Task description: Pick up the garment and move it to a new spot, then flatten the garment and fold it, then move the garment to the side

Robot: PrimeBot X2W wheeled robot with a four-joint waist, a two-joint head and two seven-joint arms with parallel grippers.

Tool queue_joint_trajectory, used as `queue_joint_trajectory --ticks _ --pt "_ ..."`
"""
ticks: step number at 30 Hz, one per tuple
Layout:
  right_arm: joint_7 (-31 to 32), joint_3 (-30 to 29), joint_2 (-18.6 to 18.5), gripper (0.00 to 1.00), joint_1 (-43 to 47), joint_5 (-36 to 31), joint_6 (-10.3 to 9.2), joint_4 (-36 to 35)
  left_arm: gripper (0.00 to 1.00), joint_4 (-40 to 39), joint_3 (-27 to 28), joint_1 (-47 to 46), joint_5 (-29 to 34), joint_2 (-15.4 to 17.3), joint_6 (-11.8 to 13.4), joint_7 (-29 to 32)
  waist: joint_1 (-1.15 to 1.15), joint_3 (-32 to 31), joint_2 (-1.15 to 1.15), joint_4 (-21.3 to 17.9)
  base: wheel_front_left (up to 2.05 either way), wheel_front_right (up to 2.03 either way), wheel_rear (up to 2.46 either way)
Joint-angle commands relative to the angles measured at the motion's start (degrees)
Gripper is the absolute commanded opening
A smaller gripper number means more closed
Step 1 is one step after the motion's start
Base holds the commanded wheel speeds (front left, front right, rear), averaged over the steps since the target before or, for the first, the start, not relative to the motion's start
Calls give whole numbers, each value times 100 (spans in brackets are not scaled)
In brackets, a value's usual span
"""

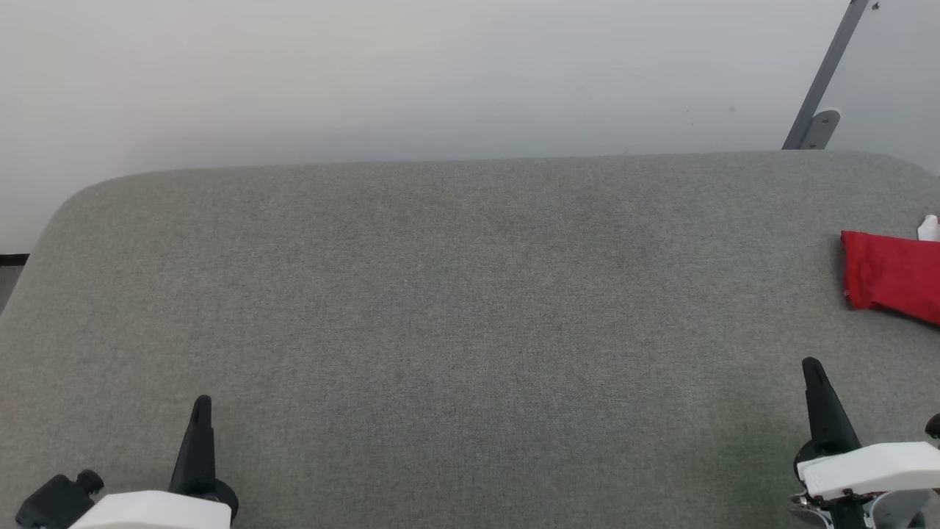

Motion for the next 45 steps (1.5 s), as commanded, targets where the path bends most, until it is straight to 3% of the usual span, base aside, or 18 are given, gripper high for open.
queue_joint_trajectory --ticks 1,45 --pt "65 -16 -8 0 -144 201 1 -91 0 -33 31 -146 -208 27 -13 61 0 0 0 1 0 0 0" --pt "722 -102 327 0 -398 2432 0 -75 0 183 114 -657 -2272 -175 -25 721 0 0 0 17 0 0 0"
